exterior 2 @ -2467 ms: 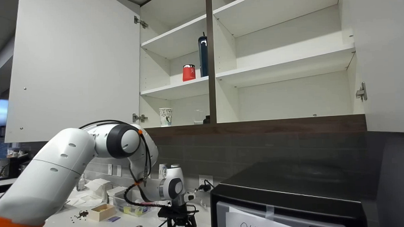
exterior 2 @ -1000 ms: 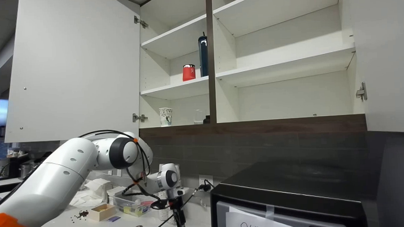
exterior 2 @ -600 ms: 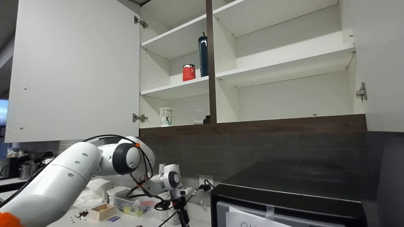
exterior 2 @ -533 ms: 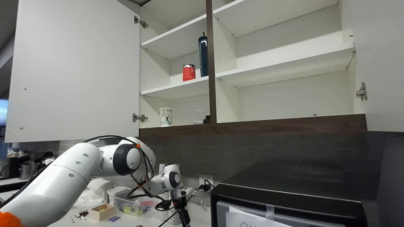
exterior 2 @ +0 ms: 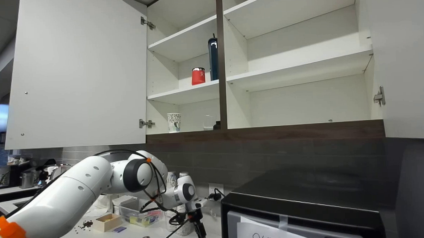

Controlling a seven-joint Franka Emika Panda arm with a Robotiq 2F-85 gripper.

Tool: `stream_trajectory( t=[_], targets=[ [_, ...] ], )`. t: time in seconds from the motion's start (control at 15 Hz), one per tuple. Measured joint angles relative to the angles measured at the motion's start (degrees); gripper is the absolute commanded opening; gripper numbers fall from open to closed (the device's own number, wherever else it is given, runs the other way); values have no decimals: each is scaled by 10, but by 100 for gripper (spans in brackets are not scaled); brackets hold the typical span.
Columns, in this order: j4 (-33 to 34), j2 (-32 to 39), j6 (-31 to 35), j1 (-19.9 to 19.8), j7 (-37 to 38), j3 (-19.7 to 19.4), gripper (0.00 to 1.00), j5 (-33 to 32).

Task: Put the cup inside the cupboard

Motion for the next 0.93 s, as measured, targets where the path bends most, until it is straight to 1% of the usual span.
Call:
stream_trajectory(
  t=[0.13, 0.2, 0.27, 0.33, 0.47, 0.6, 0.87, 0.93],
  targets=[
    [14, 11, -7, -3, 0, -3, 99, 0],
    [21, 16, -13, -3, 1, -4, 95, 0],
    [27, 19, -20, -4, 1, -5, 84, 0],
    [33, 23, -28, -5, 1, -5, 68, 0],
    [41, 26, -47, -6, 1, -5, 50, 0],
    [49, 28, -69, -6, 1, -5, 37, 1],
    [61, 29, -109, -11, 0, 1, 6, 2],
    [64, 29, -115, -13, 0, 3, 1, 2]
  ],
)
